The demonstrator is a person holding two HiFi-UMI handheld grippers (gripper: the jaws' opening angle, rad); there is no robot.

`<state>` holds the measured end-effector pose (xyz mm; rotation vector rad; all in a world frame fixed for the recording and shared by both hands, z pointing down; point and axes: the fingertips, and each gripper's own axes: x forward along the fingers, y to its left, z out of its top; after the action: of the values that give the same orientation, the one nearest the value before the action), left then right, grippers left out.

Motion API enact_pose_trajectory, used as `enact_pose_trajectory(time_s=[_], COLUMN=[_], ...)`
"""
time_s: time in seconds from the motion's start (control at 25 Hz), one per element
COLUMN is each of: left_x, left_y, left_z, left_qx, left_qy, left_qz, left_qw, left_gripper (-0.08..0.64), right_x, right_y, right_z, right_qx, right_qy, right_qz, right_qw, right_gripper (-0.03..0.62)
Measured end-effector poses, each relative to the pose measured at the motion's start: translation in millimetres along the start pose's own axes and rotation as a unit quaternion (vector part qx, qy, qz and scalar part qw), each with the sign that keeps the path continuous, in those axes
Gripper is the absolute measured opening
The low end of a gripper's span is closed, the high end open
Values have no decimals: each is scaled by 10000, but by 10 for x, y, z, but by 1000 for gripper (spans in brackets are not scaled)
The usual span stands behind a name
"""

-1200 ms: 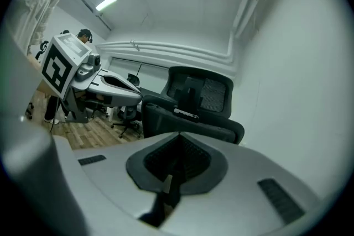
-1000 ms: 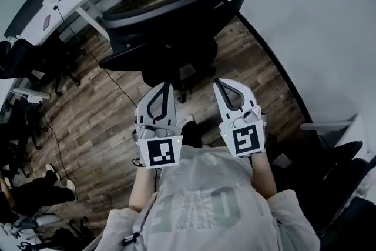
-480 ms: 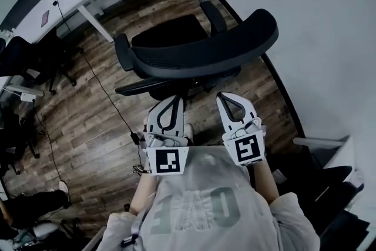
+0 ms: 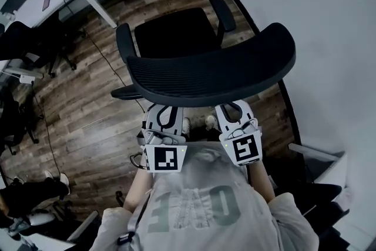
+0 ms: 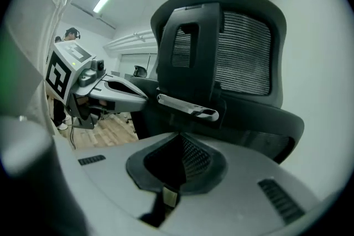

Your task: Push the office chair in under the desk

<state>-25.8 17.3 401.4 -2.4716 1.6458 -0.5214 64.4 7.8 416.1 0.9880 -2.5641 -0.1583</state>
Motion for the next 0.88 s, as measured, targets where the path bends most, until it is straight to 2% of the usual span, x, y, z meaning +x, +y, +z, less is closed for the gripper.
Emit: enact_pose_trajectory(time_s=[0.2, 0.44, 0.56, 0.88], left_x=[94, 155, 144, 88], left_y=[33, -45, -38, 83], left_z=[37, 25, 34, 109], left_qx=[100, 76, 33, -131], left_qy=[139, 271, 302, 302], left_qz=[377, 734, 960, 1227], left_qw=[9991, 9969, 9949, 9919], left_gripper=[15, 15, 15, 15], right_x=[54, 86, 63, 41], right_y=[-155, -259, -284, -345], right_z=[14, -74, -74, 58], right_qx=[-26, -292, -363, -255], right_qy=[-151, -127, -164, -349], right_qz=[436, 904, 1047, 1370], right_qw=[9989, 9954, 9937, 9896], right_gripper=[20, 20, 20, 20])
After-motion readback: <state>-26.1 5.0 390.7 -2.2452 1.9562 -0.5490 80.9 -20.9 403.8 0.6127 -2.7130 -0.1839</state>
